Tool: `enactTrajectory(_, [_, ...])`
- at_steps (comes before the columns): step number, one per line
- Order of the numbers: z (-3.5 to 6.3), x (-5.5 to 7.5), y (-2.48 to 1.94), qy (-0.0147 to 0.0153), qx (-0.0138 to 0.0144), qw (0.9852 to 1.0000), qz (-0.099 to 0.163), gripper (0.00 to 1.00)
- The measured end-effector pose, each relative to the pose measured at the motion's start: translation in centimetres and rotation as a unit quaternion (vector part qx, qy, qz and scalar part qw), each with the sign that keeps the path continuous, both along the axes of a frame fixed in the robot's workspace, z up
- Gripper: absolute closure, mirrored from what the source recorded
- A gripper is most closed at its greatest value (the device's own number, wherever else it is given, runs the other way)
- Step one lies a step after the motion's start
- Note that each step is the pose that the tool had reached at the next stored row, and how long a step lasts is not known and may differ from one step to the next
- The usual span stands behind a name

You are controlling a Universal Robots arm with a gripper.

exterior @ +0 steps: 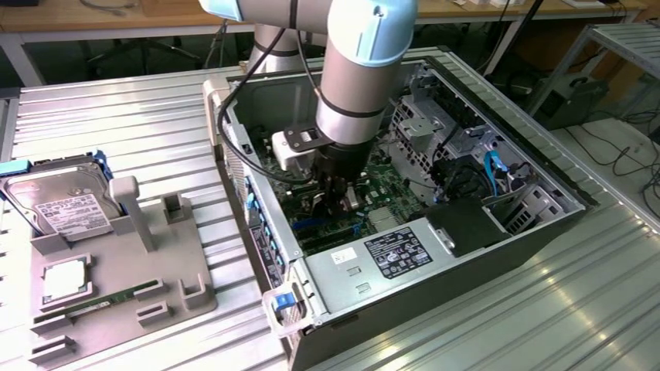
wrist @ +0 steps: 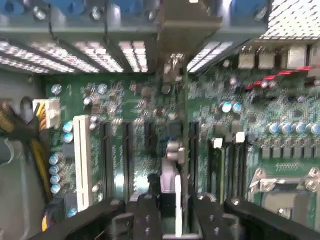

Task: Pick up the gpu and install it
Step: 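Insert the gpu into the slot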

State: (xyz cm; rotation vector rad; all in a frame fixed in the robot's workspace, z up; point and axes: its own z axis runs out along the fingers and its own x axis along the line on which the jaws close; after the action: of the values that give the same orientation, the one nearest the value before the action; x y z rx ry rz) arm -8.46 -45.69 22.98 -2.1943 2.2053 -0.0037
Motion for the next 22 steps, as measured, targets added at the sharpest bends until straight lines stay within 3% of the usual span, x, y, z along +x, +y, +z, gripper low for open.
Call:
enactTrajectory(5, [0.00, 0.02, 0.03, -0.0007, 0.0013, 1.0000, 0.000, 0.72])
enactTrajectory(7, [0.45, 0.01, 0.01, -0.0002, 0.0005, 1.0000, 0.000, 0.72])
enactTrajectory(22, [0.45, 0.01, 0.01, -0.0001, 0.0003, 1.0000, 0.000, 0.72])
